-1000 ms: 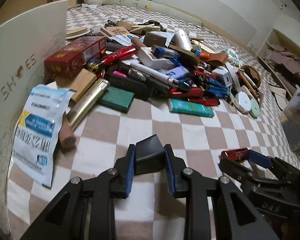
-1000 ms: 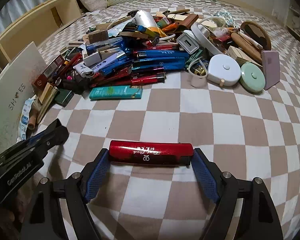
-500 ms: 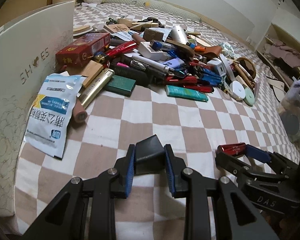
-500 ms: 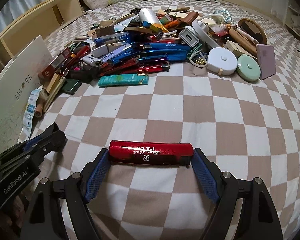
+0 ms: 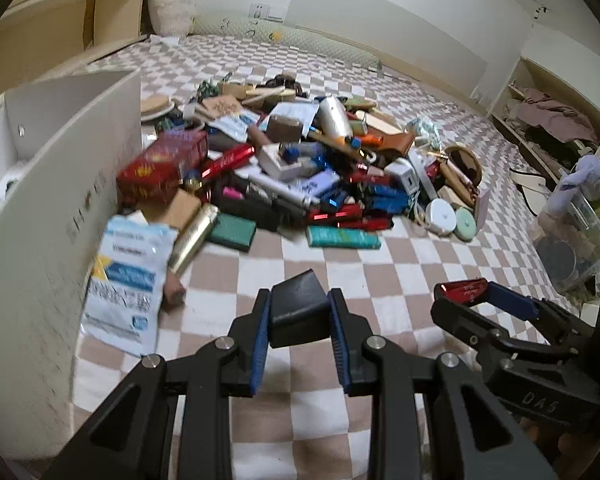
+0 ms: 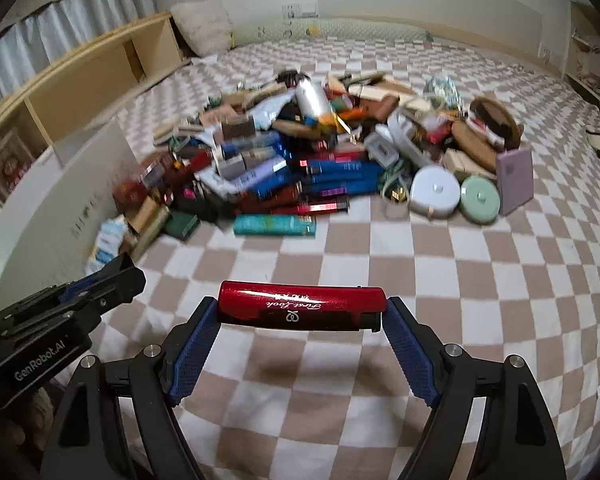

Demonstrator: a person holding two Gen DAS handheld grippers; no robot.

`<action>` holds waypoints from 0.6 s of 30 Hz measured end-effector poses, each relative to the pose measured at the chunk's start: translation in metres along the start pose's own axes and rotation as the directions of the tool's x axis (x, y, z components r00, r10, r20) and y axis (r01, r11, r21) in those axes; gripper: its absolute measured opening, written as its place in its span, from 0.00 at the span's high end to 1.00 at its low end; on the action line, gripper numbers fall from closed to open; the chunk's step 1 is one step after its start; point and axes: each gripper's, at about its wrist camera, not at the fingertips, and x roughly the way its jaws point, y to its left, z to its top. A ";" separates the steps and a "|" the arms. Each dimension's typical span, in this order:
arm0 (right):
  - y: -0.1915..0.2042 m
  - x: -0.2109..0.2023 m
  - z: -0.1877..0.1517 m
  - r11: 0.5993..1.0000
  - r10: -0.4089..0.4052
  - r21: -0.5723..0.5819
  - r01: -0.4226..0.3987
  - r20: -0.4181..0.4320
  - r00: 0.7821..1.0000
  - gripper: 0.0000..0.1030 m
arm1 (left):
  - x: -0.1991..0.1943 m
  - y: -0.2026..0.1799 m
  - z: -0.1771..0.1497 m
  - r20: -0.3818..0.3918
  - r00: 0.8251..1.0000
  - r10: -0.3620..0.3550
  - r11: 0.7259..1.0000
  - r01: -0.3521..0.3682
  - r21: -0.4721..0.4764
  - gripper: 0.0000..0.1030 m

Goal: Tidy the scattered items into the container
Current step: 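Lift the black block with the left gripper while the right gripper lifts the red case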

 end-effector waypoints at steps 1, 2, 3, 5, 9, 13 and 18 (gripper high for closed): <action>0.002 -0.003 0.004 1.000 0.002 -0.001 -0.002 0.009 1.000 0.19 | -0.003 0.000 0.003 0.007 1.000 0.001 1.000 -0.001 0.005 0.73; 0.004 -0.005 0.007 1.000 0.003 -0.002 -0.003 0.018 1.000 0.19 | -0.007 0.000 0.007 0.018 1.000 0.003 1.000 -0.003 0.014 0.73; 0.005 -0.006 0.011 1.000 0.006 -0.004 -0.006 0.026 1.000 0.19 | -0.011 0.000 0.011 0.029 1.000 0.006 1.000 -0.006 0.020 0.73; 0.009 -0.012 0.018 1.000 0.014 -0.009 -0.014 0.044 0.999 0.19 | -0.021 0.001 0.019 0.054 0.999 0.010 1.000 -0.012 0.027 0.73; 0.016 -0.023 0.035 0.999 0.026 -0.023 -0.025 0.080 0.996 0.19 | -0.040 0.008 0.037 0.101 0.995 0.023 0.999 -0.026 0.030 0.73; 0.029 -0.038 0.053 0.998 0.032 -0.050 -0.026 0.124 0.992 0.19 | -0.062 0.018 0.052 0.147 0.988 0.039 0.999 -0.042 0.022 0.73; 0.047 -0.053 0.071 0.996 0.049 -0.082 -0.035 0.168 0.985 0.19 | -0.087 0.035 0.068 0.198 0.978 0.064 0.998 -0.066 0.002 0.73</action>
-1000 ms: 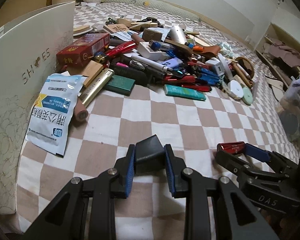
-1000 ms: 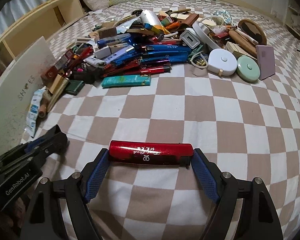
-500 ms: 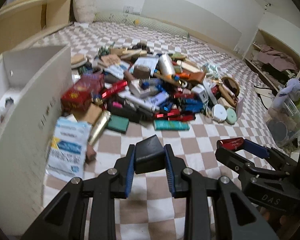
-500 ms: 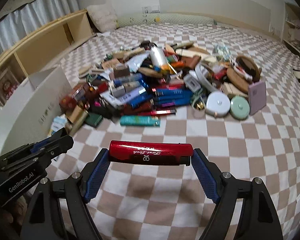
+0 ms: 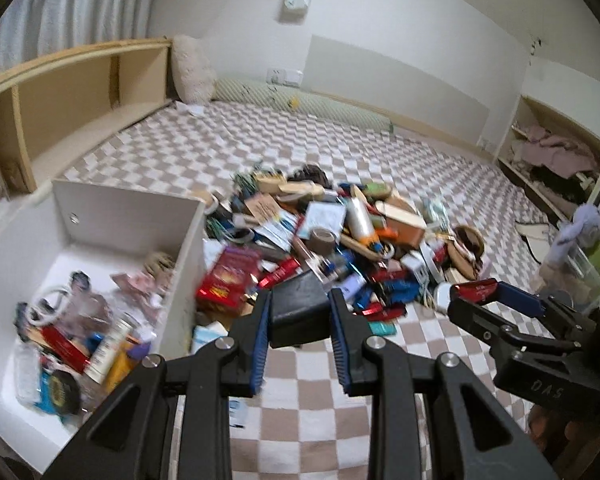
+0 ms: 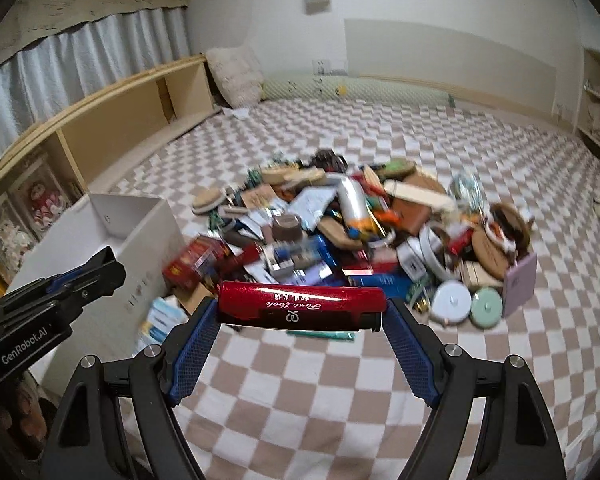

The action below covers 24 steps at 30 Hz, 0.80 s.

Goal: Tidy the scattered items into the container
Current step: 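Lift the black block with the left gripper while the right gripper lifts the red case, then carry both items over the white box and open both grippers to drop them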

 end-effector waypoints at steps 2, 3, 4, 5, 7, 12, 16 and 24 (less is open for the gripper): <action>0.007 -0.003 0.007 1.000 0.008 -0.009 -0.008 0.012 1.000 0.19 | -0.006 0.007 0.006 0.012 1.000 0.007 1.000 -0.007 -0.010 0.73; 0.010 -0.004 0.010 1.000 0.011 -0.012 -0.011 0.017 1.000 0.19 | -0.009 0.012 0.009 0.016 1.000 0.009 1.000 -0.008 -0.015 0.73; 0.014 -0.005 0.014 1.000 0.015 -0.017 -0.014 0.023 1.000 0.19 | -0.011 0.016 0.011 0.020 1.000 0.011 1.000 -0.011 -0.018 0.73; 0.020 -0.006 0.018 1.000 0.018 -0.026 -0.017 0.028 0.999 0.19 | -0.014 0.020 0.014 0.027 1.000 0.016 1.000 -0.016 -0.022 0.73; 0.028 -0.006 0.023 0.999 0.024 -0.038 -0.023 0.035 0.999 0.19 | -0.018 0.026 0.016 0.036 0.999 0.026 0.999 -0.025 -0.023 0.73; 0.052 -0.006 0.035 0.997 0.049 -0.064 -0.046 0.049 0.998 0.19 | -0.030 0.049 0.022 0.051 0.997 0.057 0.998 -0.056 -0.032 0.73; 0.072 -0.003 0.043 0.994 0.079 -0.074 -0.075 0.055 0.995 0.19 | -0.041 0.074 0.026 0.060 0.994 0.089 0.995 -0.086 -0.049 0.73; 0.116 0.010 0.049 0.986 0.133 -0.110 -0.128 0.035 0.991 0.19 | -0.062 0.129 0.025 0.058 0.984 0.170 0.981 -0.163 -0.103 0.73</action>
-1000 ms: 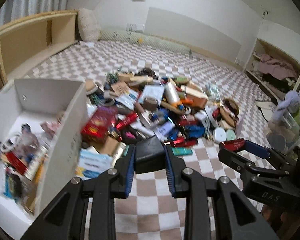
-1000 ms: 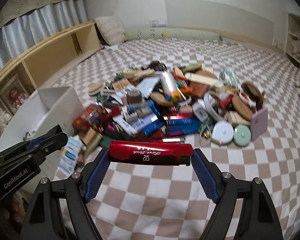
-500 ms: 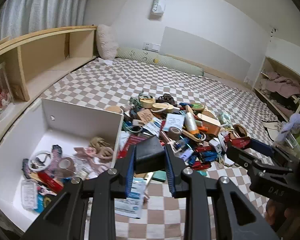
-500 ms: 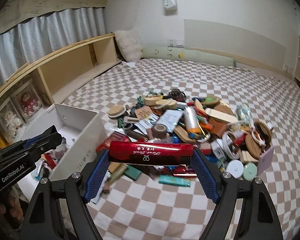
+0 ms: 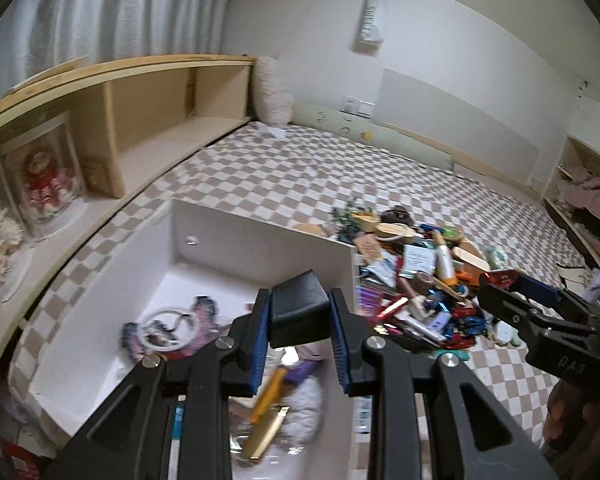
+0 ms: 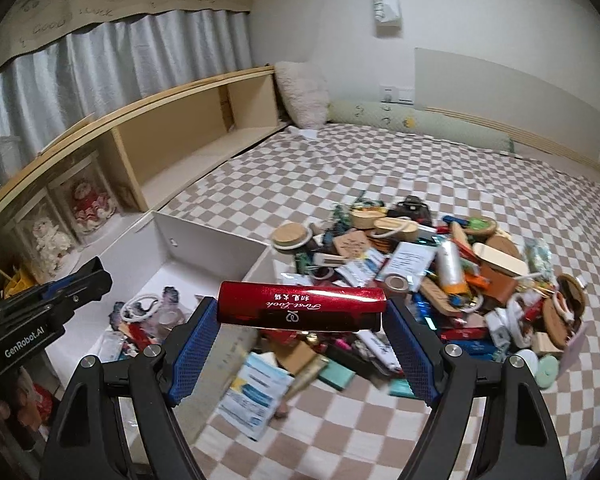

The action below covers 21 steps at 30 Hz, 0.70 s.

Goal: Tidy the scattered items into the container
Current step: 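Carry both items over the white box and open both grippers to drop them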

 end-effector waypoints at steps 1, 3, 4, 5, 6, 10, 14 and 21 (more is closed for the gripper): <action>0.004 0.002 0.001 1.000 0.007 -0.003 -0.007 -0.002 1.000 0.19 | -0.001 0.005 0.000 0.000 1.000 0.007 1.000 -0.007 -0.005 0.73; 0.015 0.007 0.003 1.000 0.025 -0.012 -0.025 -0.007 1.000 0.19 | -0.004 0.019 0.000 0.000 1.000 0.025 1.000 -0.025 -0.016 0.73; 0.022 0.010 0.004 0.999 0.035 -0.019 -0.035 -0.010 0.999 0.19 | -0.005 0.024 -0.001 -0.001 1.000 0.031 0.999 -0.031 -0.020 0.73; 0.029 0.012 0.005 0.999 0.043 -0.026 -0.043 -0.012 0.999 0.19 | -0.006 0.031 -0.001 -0.004 0.999 0.039 0.999 -0.039 -0.027 0.73; 0.037 0.015 0.005 0.998 0.054 -0.035 -0.055 -0.015 0.998 0.19 | -0.008 0.038 -0.002 -0.006 0.999 0.048 0.998 -0.048 -0.033 0.73; 0.062 0.026 0.005 0.993 0.089 -0.070 -0.092 -0.039 0.995 0.19 | -0.010 0.059 -0.006 -0.018 0.997 0.076 0.996 -0.077 -0.043 0.73; 0.087 0.035 0.002 0.986 0.118 -0.109 -0.124 -0.060 0.991 0.19 | -0.010 0.078 -0.011 -0.042 0.993 0.108 0.993 -0.110 -0.051 0.73; 0.116 0.051 -0.006 0.976 0.152 -0.143 -0.167 -0.108 0.982 0.19 | 0.003 0.108 -0.021 -0.113 0.982 0.149 0.982 -0.160 -0.100 0.73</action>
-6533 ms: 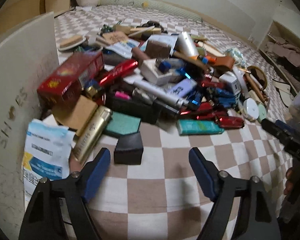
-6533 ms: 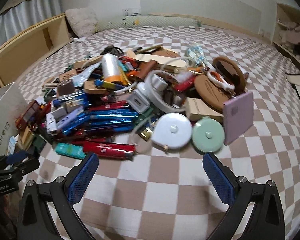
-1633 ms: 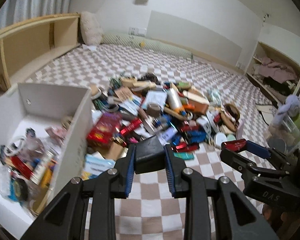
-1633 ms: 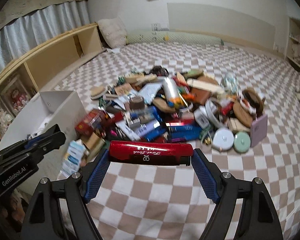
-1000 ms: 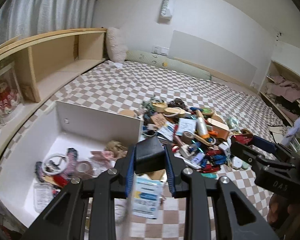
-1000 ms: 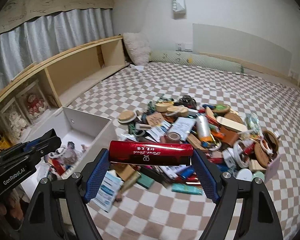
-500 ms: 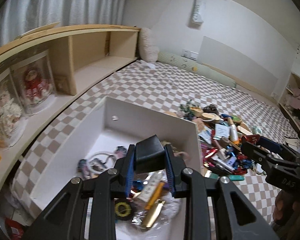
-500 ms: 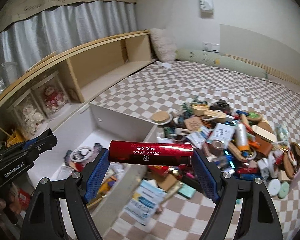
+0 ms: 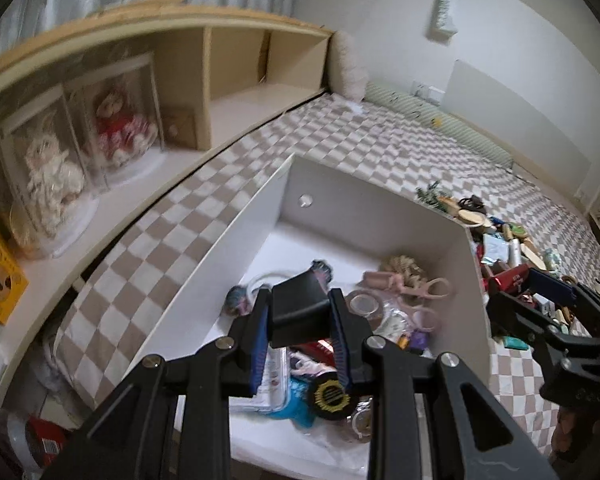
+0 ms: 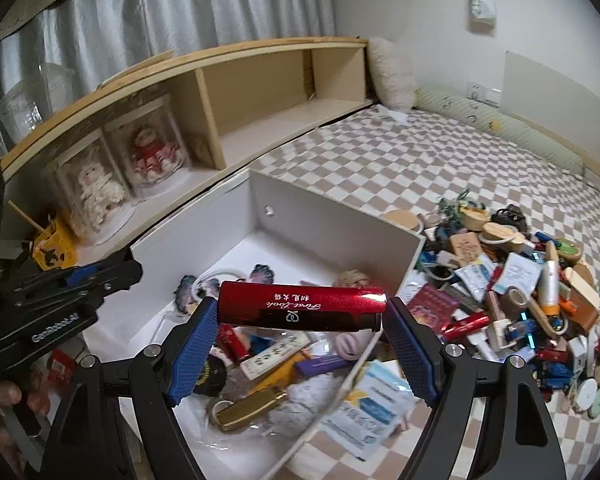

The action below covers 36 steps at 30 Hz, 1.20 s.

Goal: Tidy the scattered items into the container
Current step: 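Carry both items over the white box and open both grippers to drop them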

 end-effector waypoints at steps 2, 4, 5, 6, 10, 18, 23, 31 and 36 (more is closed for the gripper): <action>0.008 0.008 0.000 1.000 0.014 -0.018 -0.015 -0.022 1.000 0.19 | 0.008 0.009 -0.003 -0.019 1.000 0.013 0.999 -0.014 -0.032 0.73; 0.014 0.013 -0.001 0.999 0.018 -0.035 -0.019 -0.033 0.999 0.19 | 0.016 0.017 -0.007 -0.042 0.999 0.016 0.998 -0.019 -0.056 0.73; 0.017 0.016 -0.001 0.999 0.021 -0.045 -0.023 -0.040 0.999 0.19 | 0.021 0.021 -0.009 -0.058 0.998 0.022 0.997 -0.026 -0.069 0.73; 0.019 0.018 -0.001 0.999 0.025 -0.047 -0.027 -0.045 0.999 0.19 | 0.024 0.023 -0.011 -0.066 0.997 0.027 0.997 -0.032 -0.075 0.73; 0.024 0.032 -0.003 0.998 0.039 -0.054 -0.043 -0.077 0.996 0.19 | 0.035 0.031 -0.015 -0.097 0.994 0.044 0.993 -0.054 -0.101 0.73; 0.033 0.054 -0.008 0.996 0.064 -0.061 -0.073 -0.131 0.989 0.19 | 0.040 0.035 -0.012 -0.079 0.994 0.075 0.985 -0.087 -0.151 0.58; 0.037 0.064 -0.011 0.994 0.075 -0.071 -0.087 -0.159 0.984 0.19 | 0.034 0.032 -0.009 -0.052 0.995 0.087 0.985 -0.094 -0.147 0.46; 0.054 0.081 -0.009 0.986 0.123 -0.088 -0.142 -0.200 0.972 0.19 | 0.019 0.038 -0.005 -0.014 0.996 0.087 0.984 -0.088 -0.153 0.45; 0.066 0.086 -0.005 0.980 0.132 -0.120 -0.160 -0.217 0.967 0.19 | 0.012 0.035 0.000 0.010 0.995 0.094 0.987 -0.092 -0.133 0.45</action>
